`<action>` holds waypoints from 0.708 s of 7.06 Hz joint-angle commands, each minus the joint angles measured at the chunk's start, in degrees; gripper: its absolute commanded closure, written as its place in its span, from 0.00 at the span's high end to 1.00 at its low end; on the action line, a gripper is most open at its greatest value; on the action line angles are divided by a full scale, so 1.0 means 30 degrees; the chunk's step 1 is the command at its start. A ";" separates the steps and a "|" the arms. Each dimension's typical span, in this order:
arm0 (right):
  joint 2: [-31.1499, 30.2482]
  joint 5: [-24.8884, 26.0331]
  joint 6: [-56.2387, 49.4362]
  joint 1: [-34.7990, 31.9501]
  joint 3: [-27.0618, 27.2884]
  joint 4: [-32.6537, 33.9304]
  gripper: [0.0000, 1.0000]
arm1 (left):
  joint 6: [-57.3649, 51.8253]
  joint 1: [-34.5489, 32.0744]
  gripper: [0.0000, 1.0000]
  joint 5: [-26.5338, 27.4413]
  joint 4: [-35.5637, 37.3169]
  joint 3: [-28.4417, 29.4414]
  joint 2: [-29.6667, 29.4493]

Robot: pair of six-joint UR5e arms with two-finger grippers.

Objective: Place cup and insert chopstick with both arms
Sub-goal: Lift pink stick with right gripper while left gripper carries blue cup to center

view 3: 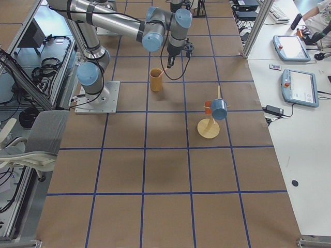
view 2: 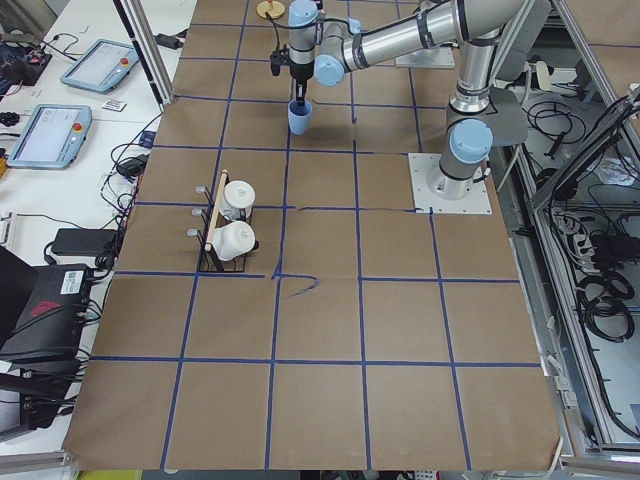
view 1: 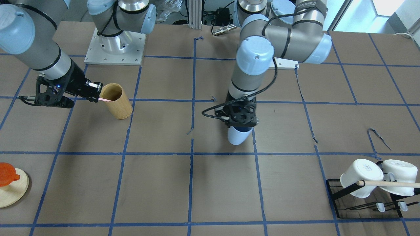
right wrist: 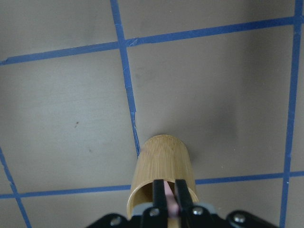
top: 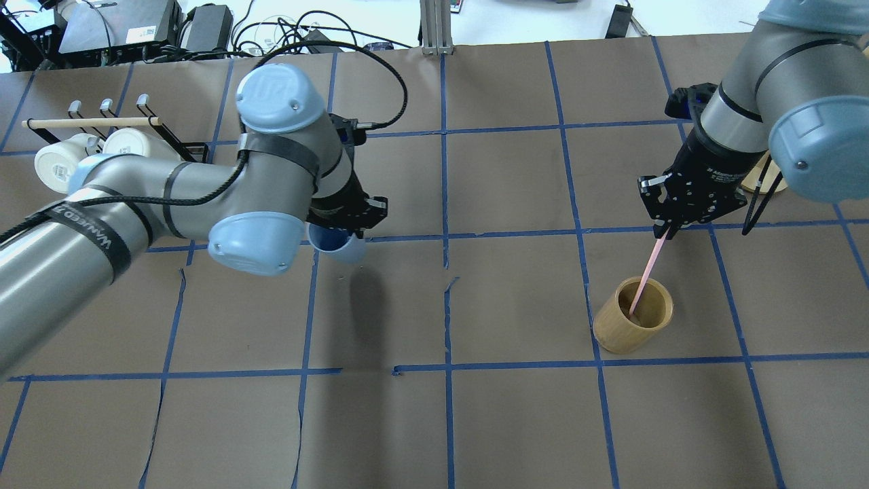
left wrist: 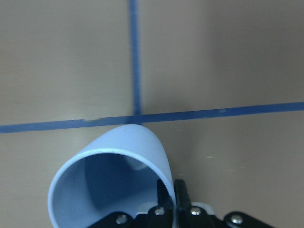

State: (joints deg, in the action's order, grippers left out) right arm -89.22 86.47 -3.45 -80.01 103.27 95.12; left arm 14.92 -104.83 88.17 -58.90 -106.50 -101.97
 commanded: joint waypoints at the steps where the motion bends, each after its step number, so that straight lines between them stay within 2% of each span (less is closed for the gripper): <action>1: 0.0063 -0.0199 0.0038 -0.0021 -0.2506 -0.0791 0.00 | 0.4066 -0.3482 0.00 -0.0299 0.0733 0.0284 -0.1218; 2: 0.0005 -0.0373 0.0009 -0.0079 -0.3912 -0.1435 0.00 | 0.4457 -0.4306 0.00 -0.0328 0.0738 0.0255 -0.1514; 4: -0.0518 -0.0668 0.0067 -0.0079 -0.6811 -0.4910 0.00 | 0.4462 -0.4928 0.00 -0.0826 0.0621 0.0255 -0.1751; 5: -0.0784 -0.1045 -0.0020 -0.0079 -0.8132 -0.5392 0.00 | 0.4490 -0.4929 0.08 -0.1001 0.0737 0.0284 -0.1838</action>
State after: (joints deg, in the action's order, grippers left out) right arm -90.48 84.34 -3.35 -80.23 84.08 82.47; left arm 28.22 -119.20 85.80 -56.98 -105.70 -107.09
